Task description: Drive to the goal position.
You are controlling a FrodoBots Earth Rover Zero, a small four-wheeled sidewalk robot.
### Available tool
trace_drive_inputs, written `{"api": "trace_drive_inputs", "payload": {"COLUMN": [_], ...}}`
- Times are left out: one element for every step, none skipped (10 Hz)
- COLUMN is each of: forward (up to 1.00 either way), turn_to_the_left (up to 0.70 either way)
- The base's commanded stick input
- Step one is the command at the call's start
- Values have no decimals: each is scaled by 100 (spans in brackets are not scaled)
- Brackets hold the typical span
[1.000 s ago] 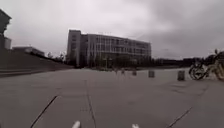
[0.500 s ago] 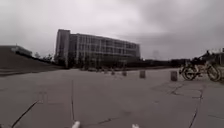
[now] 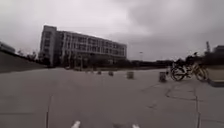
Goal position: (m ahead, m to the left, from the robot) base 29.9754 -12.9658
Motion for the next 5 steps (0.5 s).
{"api": "trace_drive_inputs", "payload": {"forward": [70,70,70,70,70], "turn_to_the_left": [-28,-28,-28,-28,-22]}}
